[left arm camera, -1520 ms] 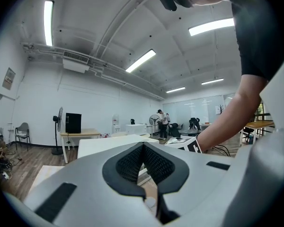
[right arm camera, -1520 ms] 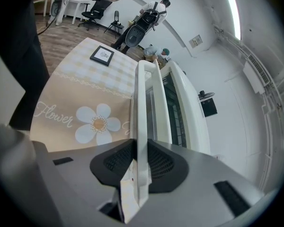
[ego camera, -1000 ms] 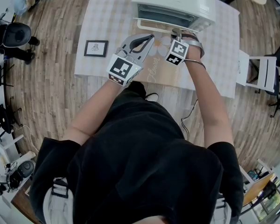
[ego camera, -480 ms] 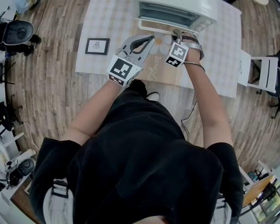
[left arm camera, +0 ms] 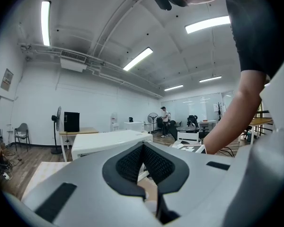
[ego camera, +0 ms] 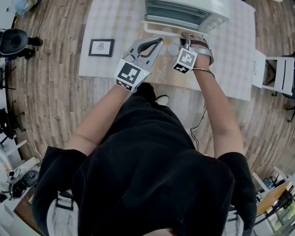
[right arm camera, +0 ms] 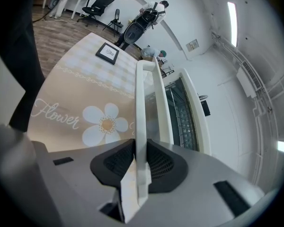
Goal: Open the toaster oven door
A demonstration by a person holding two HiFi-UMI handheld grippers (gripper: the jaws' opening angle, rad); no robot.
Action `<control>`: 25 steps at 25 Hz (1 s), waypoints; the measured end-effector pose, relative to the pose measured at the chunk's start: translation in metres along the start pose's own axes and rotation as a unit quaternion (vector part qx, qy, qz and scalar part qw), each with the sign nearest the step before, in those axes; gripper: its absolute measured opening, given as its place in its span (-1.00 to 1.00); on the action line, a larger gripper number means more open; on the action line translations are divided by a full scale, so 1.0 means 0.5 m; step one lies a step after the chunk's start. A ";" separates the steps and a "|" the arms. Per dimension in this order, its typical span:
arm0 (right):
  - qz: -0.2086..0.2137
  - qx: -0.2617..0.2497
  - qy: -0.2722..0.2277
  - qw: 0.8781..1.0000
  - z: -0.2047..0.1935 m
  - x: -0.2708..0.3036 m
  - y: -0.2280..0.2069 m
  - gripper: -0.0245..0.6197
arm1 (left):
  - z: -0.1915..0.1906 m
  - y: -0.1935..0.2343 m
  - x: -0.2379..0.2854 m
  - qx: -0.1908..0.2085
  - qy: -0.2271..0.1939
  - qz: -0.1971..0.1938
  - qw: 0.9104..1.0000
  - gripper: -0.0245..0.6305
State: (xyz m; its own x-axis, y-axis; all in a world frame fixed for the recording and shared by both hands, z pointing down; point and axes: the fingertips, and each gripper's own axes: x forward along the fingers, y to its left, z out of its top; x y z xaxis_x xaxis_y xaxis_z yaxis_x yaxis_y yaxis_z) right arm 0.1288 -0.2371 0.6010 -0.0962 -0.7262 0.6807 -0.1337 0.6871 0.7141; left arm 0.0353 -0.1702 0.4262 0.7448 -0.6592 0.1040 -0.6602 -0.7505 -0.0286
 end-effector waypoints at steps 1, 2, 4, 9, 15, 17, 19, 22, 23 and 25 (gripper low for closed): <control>-0.001 -0.001 0.000 1.000 -0.001 0.001 0.005 -0.64 | -0.004 -0.001 0.002 0.000 0.000 0.000 1.000 -0.87; -0.001 -0.001 0.000 1.000 -0.002 0.002 0.010 -0.64 | -0.009 -0.002 0.004 0.001 0.000 0.000 1.000 -0.87; -0.001 -0.002 -0.002 1.000 -0.003 0.004 0.022 -0.64 | -0.018 -0.005 0.008 0.001 0.000 0.000 1.000 -0.87; -0.002 -0.014 -0.005 1.000 -0.005 0.008 0.047 -0.64 | -0.040 -0.003 0.019 0.008 0.000 0.000 1.000 -0.87; -0.021 -0.013 -0.008 1.000 -0.008 0.005 0.065 -0.64 | -0.061 -0.001 0.025 0.002 -0.002 0.007 1.000 -0.87; -0.022 -0.011 -0.009 1.000 -0.010 0.005 0.076 -0.63 | -0.068 -0.001 0.026 0.000 -0.003 0.008 1.000 -0.87; -0.027 -0.009 -0.009 1.000 -0.007 0.004 0.080 -0.62 | -0.079 0.000 0.027 -0.003 -0.002 0.009 1.000 -0.87; -0.030 -0.005 -0.010 0.999 -0.005 0.005 0.091 -0.61 | -0.100 0.005 0.027 -0.011 0.001 0.014 1.000 -0.87; -0.030 -0.004 -0.010 1.000 -0.005 0.006 0.095 -0.61 | -0.106 0.006 0.027 -0.014 0.003 0.016 1.000 -0.87; -0.034 -0.003 -0.010 0.999 -0.005 0.005 0.097 -0.60 | -0.118 0.008 0.028 -0.017 0.005 0.017 1.000 -0.87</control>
State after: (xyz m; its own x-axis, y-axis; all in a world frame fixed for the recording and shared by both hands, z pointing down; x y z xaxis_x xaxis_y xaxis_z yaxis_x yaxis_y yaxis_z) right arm 0.1246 -0.2055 0.6377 -0.1075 -0.7719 0.6265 -0.1352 0.6357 0.7600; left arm 0.0375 -0.1796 0.4860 0.7202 -0.6843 0.1143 -0.6889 -0.7248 0.0016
